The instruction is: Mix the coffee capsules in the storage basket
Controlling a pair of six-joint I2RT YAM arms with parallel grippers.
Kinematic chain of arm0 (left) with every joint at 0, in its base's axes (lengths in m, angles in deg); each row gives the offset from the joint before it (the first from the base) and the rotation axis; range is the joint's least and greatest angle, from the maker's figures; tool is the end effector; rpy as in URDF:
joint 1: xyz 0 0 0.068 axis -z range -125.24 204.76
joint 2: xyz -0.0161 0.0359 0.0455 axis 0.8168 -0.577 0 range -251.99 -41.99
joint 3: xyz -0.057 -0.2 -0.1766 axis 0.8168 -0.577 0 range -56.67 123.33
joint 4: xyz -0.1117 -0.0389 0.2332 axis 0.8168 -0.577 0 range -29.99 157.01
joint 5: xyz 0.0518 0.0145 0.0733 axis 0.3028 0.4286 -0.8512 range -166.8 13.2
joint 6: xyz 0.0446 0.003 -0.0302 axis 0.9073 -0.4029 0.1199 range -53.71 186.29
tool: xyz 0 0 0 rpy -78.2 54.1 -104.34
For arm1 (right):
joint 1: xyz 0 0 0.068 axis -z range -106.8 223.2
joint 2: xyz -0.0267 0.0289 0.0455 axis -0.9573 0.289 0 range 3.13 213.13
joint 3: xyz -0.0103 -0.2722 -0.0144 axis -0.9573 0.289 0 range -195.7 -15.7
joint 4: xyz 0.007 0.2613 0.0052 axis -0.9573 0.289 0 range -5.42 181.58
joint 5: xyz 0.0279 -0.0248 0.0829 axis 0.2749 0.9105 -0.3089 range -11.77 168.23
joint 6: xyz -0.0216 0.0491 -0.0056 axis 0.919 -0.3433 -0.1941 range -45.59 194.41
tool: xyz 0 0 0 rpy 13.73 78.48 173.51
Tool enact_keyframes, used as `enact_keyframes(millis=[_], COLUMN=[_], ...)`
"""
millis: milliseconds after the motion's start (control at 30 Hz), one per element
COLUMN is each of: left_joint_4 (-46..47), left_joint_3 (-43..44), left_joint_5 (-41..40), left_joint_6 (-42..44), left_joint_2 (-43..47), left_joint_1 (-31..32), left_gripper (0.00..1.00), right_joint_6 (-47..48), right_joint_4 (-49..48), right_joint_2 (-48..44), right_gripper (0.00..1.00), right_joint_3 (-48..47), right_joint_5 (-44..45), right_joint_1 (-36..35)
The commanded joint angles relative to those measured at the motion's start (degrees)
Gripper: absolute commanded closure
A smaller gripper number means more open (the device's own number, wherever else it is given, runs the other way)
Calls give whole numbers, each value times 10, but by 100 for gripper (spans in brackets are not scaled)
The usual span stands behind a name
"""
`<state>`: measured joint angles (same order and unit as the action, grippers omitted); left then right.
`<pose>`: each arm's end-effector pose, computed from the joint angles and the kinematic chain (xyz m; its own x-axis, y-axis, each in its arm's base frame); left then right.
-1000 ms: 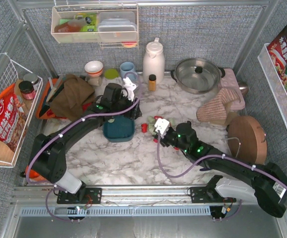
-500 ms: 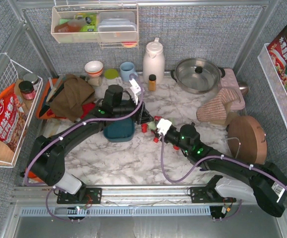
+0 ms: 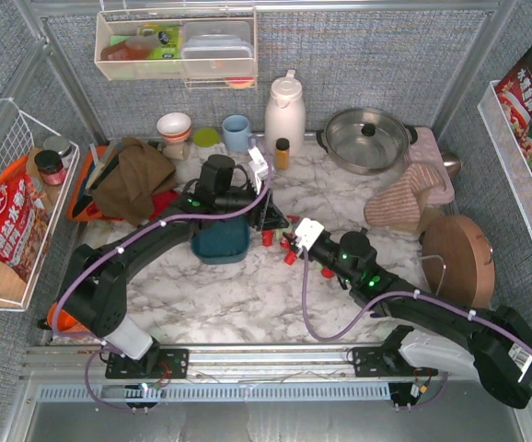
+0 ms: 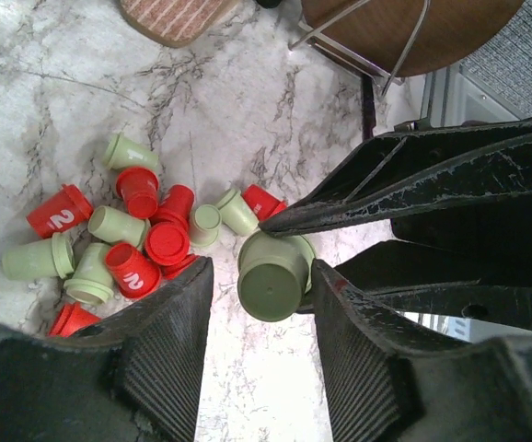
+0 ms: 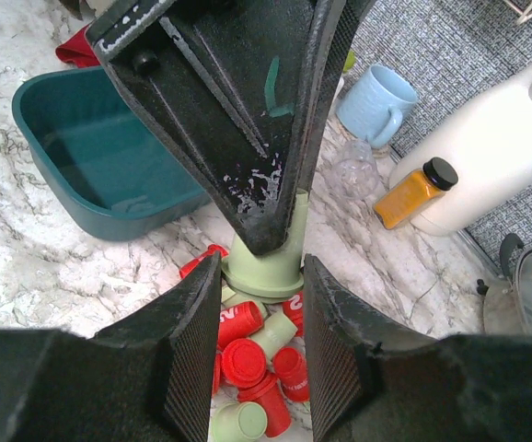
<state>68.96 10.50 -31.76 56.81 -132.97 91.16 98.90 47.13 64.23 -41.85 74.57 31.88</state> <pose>0.2788 -0.2370 0.2965 -0.4517 0.1883 -0.8720 0.8856 0.2131 -0.4127 0.1765 0.1582 0.2582 0.3227 -0.2671 -0.9080 -0.6295 0.6558 -0.4166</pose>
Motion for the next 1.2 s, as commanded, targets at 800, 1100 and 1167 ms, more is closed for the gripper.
enact_keyframes(millis=[800, 1100, 1167], left_joint_4=[-141, -206, -221], left_joint_3=[63, -17, -32], left_joint_5=[-183, -469, -509], left_joint_6=[51, -43, -55], left_joint_2=[-7, 32, 32], left_joint_1=[-17, -38, -38], left_gripper=[90, 87, 87], right_joint_6=[-40, -50, -53], right_joint_4=[14, 56, 51], right_joint_2=[-19, -19, -13], right_gripper=[16, 16, 16], right_joint_3=[1, -14, -14], right_joint_5=[135, 158, 153], right_joint_1=[12, 26, 26])
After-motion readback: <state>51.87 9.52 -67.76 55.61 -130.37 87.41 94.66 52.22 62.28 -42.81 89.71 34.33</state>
